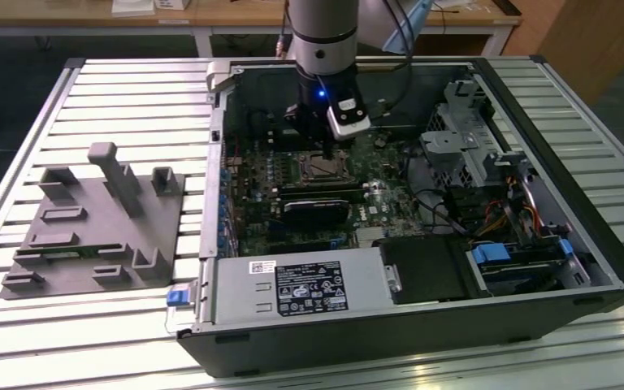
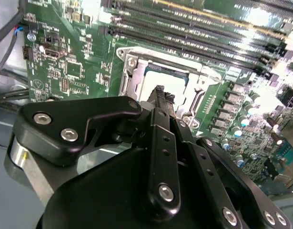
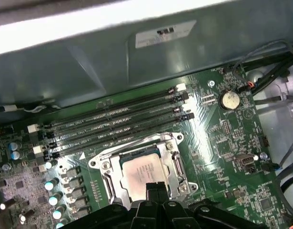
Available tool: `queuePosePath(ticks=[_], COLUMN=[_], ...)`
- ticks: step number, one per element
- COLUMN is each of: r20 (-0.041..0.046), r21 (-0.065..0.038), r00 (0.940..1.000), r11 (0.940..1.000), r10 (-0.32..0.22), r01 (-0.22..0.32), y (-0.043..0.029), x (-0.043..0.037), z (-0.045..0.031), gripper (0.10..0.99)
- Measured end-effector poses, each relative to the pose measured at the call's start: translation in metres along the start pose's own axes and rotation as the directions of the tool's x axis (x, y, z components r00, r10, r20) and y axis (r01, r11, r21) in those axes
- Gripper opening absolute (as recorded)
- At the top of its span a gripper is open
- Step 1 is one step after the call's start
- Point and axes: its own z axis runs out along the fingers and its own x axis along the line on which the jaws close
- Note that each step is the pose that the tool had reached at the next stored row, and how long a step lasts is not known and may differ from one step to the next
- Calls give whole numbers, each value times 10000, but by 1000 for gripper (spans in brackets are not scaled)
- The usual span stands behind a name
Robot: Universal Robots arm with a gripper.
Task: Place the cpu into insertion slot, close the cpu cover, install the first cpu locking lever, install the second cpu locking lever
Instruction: 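Install the second cpu locking lever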
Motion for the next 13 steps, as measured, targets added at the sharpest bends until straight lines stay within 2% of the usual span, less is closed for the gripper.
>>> queuePosePath(ticks=[13], r20=[2], r21=[4], r00=[10000], r11=[10000], r10=[-1], r01=[1], y=[-220], x=[-83], z=[-8], gripper=[106])
